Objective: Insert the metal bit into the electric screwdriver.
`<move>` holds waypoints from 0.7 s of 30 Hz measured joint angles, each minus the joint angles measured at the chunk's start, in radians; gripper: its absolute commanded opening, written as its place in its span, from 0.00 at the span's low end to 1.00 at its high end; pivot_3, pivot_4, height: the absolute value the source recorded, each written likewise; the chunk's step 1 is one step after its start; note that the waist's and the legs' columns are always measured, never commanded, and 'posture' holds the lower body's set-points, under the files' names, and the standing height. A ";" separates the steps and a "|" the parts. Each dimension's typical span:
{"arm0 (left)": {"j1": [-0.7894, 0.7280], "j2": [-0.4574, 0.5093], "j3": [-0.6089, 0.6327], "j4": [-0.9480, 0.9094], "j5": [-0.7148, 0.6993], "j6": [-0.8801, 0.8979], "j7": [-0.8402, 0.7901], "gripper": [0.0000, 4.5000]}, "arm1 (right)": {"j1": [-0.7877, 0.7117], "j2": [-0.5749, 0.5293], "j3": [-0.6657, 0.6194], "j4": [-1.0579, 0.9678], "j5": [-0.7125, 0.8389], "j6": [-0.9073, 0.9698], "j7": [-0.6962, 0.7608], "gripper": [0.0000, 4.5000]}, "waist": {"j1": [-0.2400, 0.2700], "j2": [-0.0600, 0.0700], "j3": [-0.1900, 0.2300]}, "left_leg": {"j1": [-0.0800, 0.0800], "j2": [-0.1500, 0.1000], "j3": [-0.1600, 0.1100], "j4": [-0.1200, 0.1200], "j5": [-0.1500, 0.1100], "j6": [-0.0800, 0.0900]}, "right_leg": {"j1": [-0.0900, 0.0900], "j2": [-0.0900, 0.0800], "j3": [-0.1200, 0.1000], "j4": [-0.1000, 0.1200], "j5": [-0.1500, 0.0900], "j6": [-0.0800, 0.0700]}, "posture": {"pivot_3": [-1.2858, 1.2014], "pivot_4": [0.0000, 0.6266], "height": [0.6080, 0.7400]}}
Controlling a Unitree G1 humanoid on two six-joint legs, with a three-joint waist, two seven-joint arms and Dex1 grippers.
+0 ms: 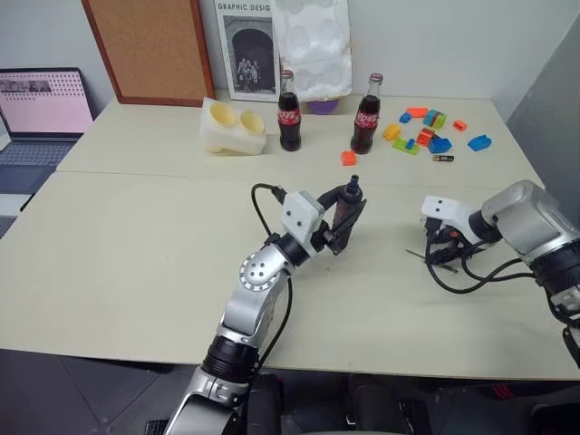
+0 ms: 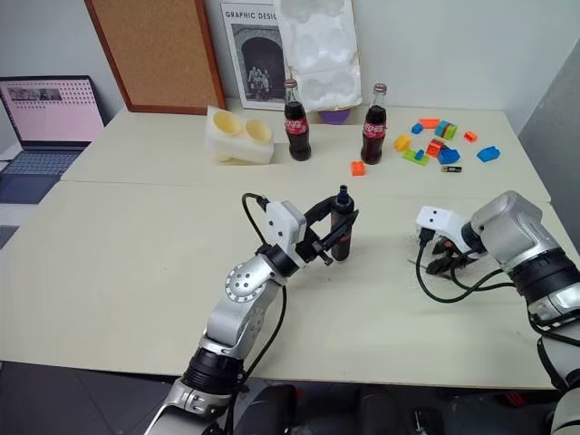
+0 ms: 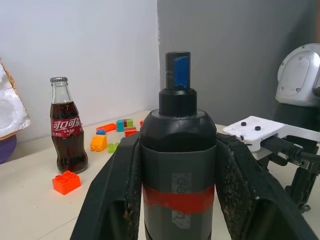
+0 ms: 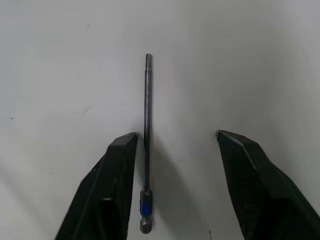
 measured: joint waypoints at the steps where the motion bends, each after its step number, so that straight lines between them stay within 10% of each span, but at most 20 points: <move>1: 0.000 0.000 0.000 0.001 0.002 -0.003 0.000 0.37 | -0.002 0.002 0.000 0.005 -0.005 -0.001 0.006 0.32 | 0.000 0.000 0.000 | 0.000 0.000 0.000 0.000 0.000 0.000 | 0.000 0.000 0.000 0.000 0.000 0.000 | 0.52 0.24 1.00; 7: 0.001 0.001 0.000 0.001 0.016 -0.010 0.000 0.37 | -0.003 0.007 0.000 0.004 -0.022 0.004 0.052 0.01 | 0.000 0.000 0.000 | 0.000 0.000 0.000 0.000 0.000 0.000 | 0.000 0.000 0.000 0.000 0.000 0.000 | 0.52 0.24 1.00; 21: 0.015 0.032 0.003 -0.001 0.021 -0.005 -0.005 0.37 | 0.093 0.009 -0.144 -0.150 0.100 0.117 0.090 0.00 | 0.000 0.000 0.000 | 0.000 0.000 0.000 0.000 0.000 0.000 | 0.000 0.000 0.000 0.001 0.001 -0.002 | 0.52 0.24 1.00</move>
